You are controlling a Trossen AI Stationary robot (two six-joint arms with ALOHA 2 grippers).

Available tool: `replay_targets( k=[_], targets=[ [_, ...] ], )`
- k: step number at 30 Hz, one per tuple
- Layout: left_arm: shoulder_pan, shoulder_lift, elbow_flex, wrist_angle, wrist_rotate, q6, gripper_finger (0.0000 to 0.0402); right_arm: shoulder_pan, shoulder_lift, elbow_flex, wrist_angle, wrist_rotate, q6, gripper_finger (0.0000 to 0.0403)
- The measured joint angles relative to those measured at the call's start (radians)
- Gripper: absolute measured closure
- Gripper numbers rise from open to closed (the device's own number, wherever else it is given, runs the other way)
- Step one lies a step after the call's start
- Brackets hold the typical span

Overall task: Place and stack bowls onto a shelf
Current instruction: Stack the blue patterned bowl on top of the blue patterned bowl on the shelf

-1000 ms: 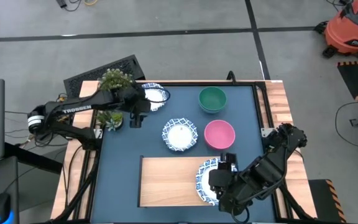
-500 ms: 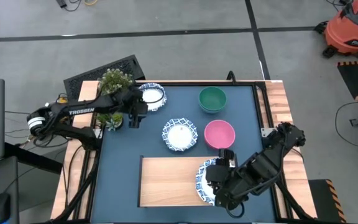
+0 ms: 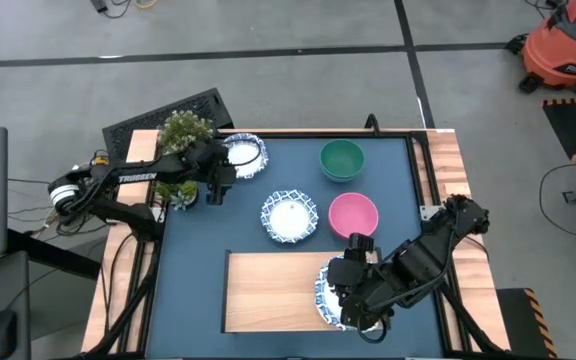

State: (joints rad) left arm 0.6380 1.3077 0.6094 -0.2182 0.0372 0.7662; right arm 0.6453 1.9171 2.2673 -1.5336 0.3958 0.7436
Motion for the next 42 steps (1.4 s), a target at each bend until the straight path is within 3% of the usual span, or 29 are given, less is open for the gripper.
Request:
replay_targets(
  k=[6,12,24,31,42],
  targets=[
    [-0.015,0.113,0.0,0.014,-0.103,-0.027,0.0168,-0.006,0.0,0.0,0.0,0.0,-0.008,0.0143],
    [-0.016,0.134,0.001,0.05,-0.159,-0.026,0.0188,-0.011,0.0,0.0,0.001,0.0,-0.008,0.0143],
    [-0.034,0.126,0.002,0.038,-0.214,-0.035,0.039,-0.032,0.0,0.0,0.007,0.001,-0.003,0.0143],
    [-0.07,0.038,0.002,-0.034,-0.207,-0.096,0.0401,-0.039,0.0,0.0,0.025,0.0,0.0,0.0143],
    [-0.145,-0.257,0.057,-0.252,-0.221,-0.24,0.0401,-0.072,0.0,0.0,0.027,0.003,-0.084,0.0143]
  ],
)
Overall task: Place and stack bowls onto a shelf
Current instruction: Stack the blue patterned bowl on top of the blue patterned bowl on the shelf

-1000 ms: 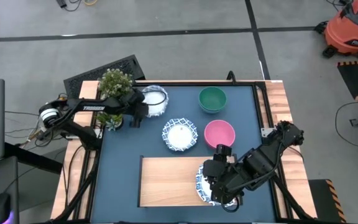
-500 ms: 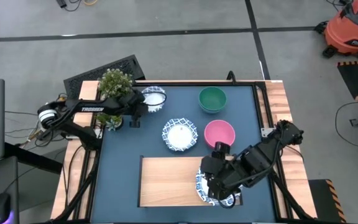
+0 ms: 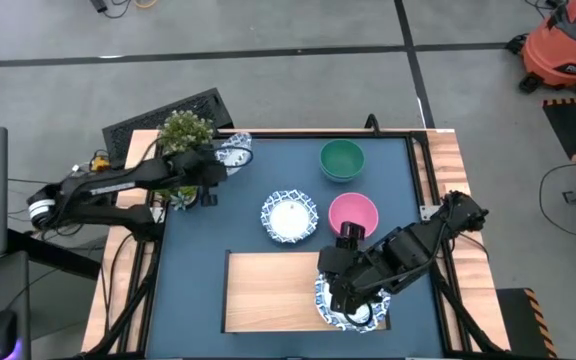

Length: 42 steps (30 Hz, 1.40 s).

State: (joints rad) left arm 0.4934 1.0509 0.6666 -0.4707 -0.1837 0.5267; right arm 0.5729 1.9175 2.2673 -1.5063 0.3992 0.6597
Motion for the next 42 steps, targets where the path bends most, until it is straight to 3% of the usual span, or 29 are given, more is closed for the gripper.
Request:
replay_targets(
  k=[7,12,19,26,32,42],
  targets=[
    [-0.117,-0.131,0.125,-0.131,0.137,-0.103,0.0401,-0.047,-0.004,0.0,0.0,0.003,-0.159,0.0143],
    [-0.247,-0.169,0.231,-0.179,0.339,-0.077,0.0401,-0.081,-0.044,0.0,0.007,0.002,-0.29,0.0143],
    [-0.446,-0.177,0.359,-0.171,0.499,-0.002,0.0401,-0.121,-0.141,0.0,0.143,0.001,-0.403,0.0143],
    [-0.615,-0.165,0.376,-0.015,0.512,0.059,0.0401,-0.159,-0.224,0.0,0.43,-0.013,-0.62,0.0143],
    [-0.68,-0.126,0.377,0.123,0.47,0.055,0.0401,-0.2,-0.212,0.001,0.598,-0.156,-0.739,0.0143],
    [-0.74,-0.066,0.377,0.179,0.401,0.053,0.0401,-0.238,-0.158,-0.001,0.553,-0.186,-0.766,0.0143]
  ],
)
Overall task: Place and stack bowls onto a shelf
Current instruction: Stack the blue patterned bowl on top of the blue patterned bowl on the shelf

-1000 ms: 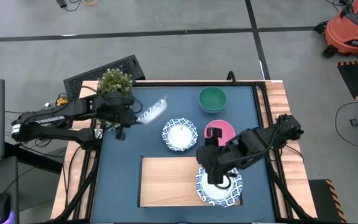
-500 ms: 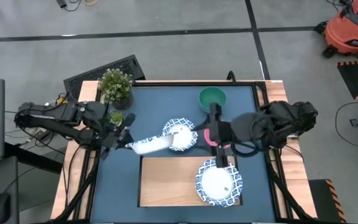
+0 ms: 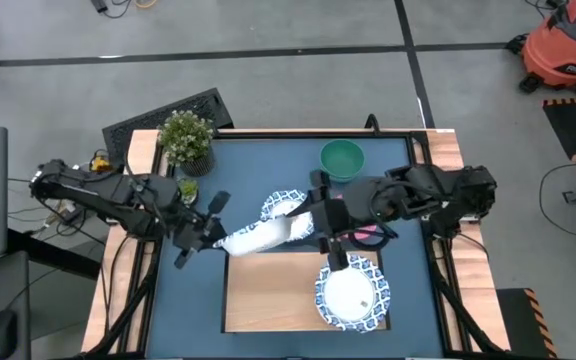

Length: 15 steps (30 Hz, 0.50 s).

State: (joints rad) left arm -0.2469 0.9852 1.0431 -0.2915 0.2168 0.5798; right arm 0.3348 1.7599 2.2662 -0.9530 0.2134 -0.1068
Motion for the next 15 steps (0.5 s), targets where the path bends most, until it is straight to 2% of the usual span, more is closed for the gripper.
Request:
replay_targets(
  k=[8,15],
  targets=[
    [-0.029,-0.001,0.0,0.019,-0.053,-0.008,0.0401,-0.007,0.005,0.0,-0.008,-0.003,0.001,0.0143],
    [-0.039,-0.002,0.0,0.014,-0.073,-0.004,0.0401,0.043,-0.074,0.003,0.066,-0.006,-0.038,0.0143]
  ],
)
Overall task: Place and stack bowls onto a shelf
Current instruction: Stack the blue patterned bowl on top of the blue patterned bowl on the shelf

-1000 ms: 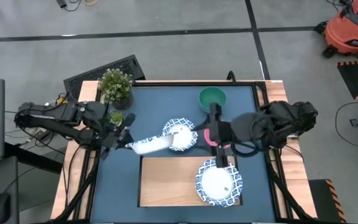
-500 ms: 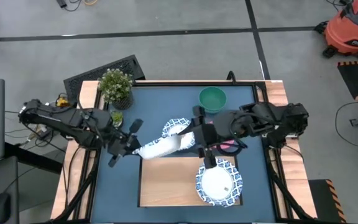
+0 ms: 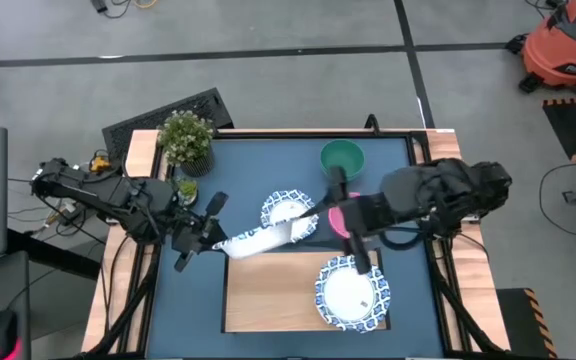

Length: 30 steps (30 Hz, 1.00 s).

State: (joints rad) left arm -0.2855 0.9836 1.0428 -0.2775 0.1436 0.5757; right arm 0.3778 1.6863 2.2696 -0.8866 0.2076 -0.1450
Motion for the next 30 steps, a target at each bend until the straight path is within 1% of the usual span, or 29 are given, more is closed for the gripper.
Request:
replay_targets(
  k=[4,6,15,20,22,24,27,30],
  targets=[
    [0.0,0.0,0.0,0.006,-0.002,0.004,0.0401,-0.008,-0.006,-0.002,-0.005,0.073,-0.003,0.0143],
    [0.0,0.0,0.0,0.008,-0.002,0.007,0.0401,-0.019,-0.004,-0.003,-0.013,0.075,-0.003,0.0143],
    [0.0,0.0,0.0,0.052,-0.013,0.007,0.0401,-0.096,0.071,-0.003,-0.044,-0.044,-0.007,0.0143],
    [-0.003,0.0,0.0,0.05,-0.014,0.005,0.0401,-0.126,0.07,-0.002,-0.052,-0.095,-0.013,0.0149],
    [-0.003,0.0,0.0,0.05,-0.013,0.006,0.0401,-0.126,0.069,-0.002,-0.052,-0.105,-0.014,0.0164],
    [-0.003,0.0,-0.001,0.049,-0.012,0.005,0.0401,-0.126,0.068,-0.003,-0.053,-0.107,-0.014,0.0188],
    [-0.003,0.0,0.0,0.05,-0.013,0.007,0.0401,-0.126,0.063,-0.003,-0.053,-0.116,-0.02,0.0234],
    [-0.003,0.0,-0.001,0.049,-0.01,0.01,0.0401,-0.131,0.063,-0.002,-0.056,-0.133,-0.022,0.0289]
  ],
)
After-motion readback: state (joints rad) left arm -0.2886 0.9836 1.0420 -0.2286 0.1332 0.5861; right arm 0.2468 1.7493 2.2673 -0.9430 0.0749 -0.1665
